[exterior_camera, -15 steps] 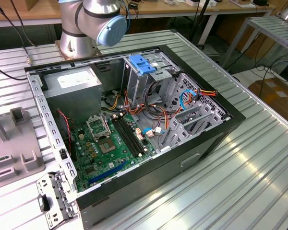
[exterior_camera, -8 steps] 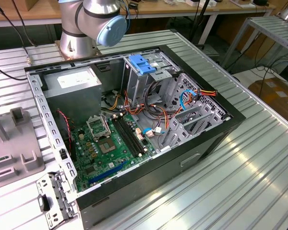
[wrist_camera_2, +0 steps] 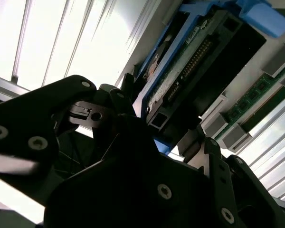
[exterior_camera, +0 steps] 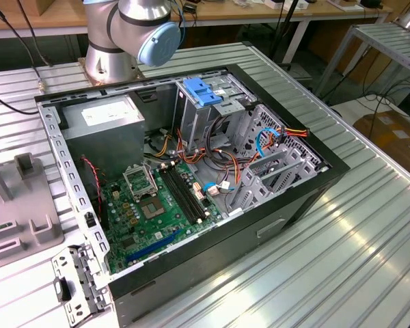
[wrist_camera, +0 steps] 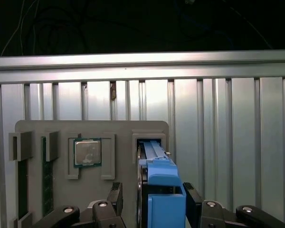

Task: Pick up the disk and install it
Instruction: 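Pick up the disk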

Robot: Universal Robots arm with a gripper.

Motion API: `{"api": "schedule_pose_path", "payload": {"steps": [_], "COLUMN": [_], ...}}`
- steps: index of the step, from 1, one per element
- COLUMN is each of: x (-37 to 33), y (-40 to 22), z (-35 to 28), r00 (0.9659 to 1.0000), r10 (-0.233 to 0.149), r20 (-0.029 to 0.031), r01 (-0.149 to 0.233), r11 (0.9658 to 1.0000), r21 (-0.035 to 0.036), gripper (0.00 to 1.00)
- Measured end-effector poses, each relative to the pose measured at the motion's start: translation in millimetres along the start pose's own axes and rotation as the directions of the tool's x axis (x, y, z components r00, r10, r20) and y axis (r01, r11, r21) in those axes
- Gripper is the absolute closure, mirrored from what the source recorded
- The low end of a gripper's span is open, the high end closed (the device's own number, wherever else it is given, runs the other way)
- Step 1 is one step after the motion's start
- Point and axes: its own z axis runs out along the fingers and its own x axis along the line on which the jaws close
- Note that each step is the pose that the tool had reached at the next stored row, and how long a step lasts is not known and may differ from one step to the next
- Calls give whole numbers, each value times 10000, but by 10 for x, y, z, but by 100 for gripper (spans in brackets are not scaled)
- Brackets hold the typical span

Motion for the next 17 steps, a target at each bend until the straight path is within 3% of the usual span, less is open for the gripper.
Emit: {"api": "schedule_pose_path", "payload": {"steps": [2,5,7,17], "x": [0,0,0,0], "y": [0,0,0,0], "z": [0,0,1,1], "r00": [10000,10000,10000,10000], "r10": [0,0,0,0], "r20": [1,1,3,15], "r01": [0,0,0,0], "r11": [10000,10000,10000,10000], "r21": [0,-1,0,3], "gripper": [40,59,64,64]}}
